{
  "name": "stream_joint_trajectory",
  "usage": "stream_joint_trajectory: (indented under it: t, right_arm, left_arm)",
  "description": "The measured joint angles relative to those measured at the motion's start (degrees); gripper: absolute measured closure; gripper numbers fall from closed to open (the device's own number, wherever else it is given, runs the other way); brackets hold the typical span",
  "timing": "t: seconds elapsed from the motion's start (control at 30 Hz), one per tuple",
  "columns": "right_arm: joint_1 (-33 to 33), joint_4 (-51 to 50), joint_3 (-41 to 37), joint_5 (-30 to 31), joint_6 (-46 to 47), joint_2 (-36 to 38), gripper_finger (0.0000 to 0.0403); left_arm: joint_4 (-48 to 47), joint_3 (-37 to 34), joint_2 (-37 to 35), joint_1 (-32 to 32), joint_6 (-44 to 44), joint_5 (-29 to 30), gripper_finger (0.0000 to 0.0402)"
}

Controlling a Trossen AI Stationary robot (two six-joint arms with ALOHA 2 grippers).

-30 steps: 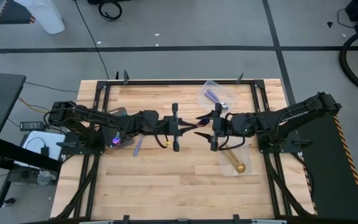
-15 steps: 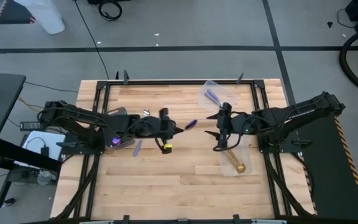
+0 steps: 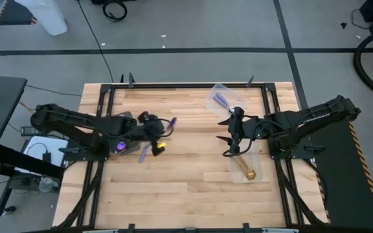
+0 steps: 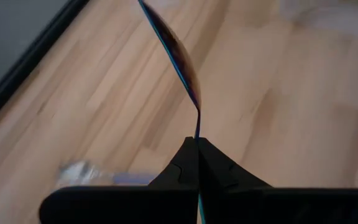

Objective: Sort silverware by color (type)
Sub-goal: Put the blue spoon into the black bin

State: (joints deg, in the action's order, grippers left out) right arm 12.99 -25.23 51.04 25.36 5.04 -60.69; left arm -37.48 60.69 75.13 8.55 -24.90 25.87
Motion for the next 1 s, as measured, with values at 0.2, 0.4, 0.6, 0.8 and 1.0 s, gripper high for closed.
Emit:
stream_joint_trajectory:
  t: [0.2, 0.4, 0.6, 0.8, 1.0]
  right_arm:
    - [0.0, -0.47, 0.0, 0.0, -0.08, -0.03, 0.0145]
    - [0.0, -0.36, 0.0, 0.0, -0.04, -0.02, 0.0151]
    - [0.0, -0.16, 0.0, 0.0, -0.04, -0.07, 0.0154]
    - [0.0, -0.12, 0.0, 0.0, -0.04, -0.07, 0.0154]
    - [0.0, 0.32, 0.0, 0.0, -0.04, -0.07, 0.0154]
  left_arm:
    - [-12.26, 0.0, -2.21, 0.09, -9.74, 1.91, 0.0401]
    - [-20.96, -0.03, -3.61, 0.09, -15.95, 3.88, 0.0401]
    - [-30.73, -0.34, -4.03, 0.09, -21.42, 5.02, 0.0401]
    - [-36.25, -0.38, -3.95, -0.08, -25.06, 5.33, 0.0401]
    - [-37.73, -2.22, -3.95, -0.31, -26.29, 5.48, 0.0401]
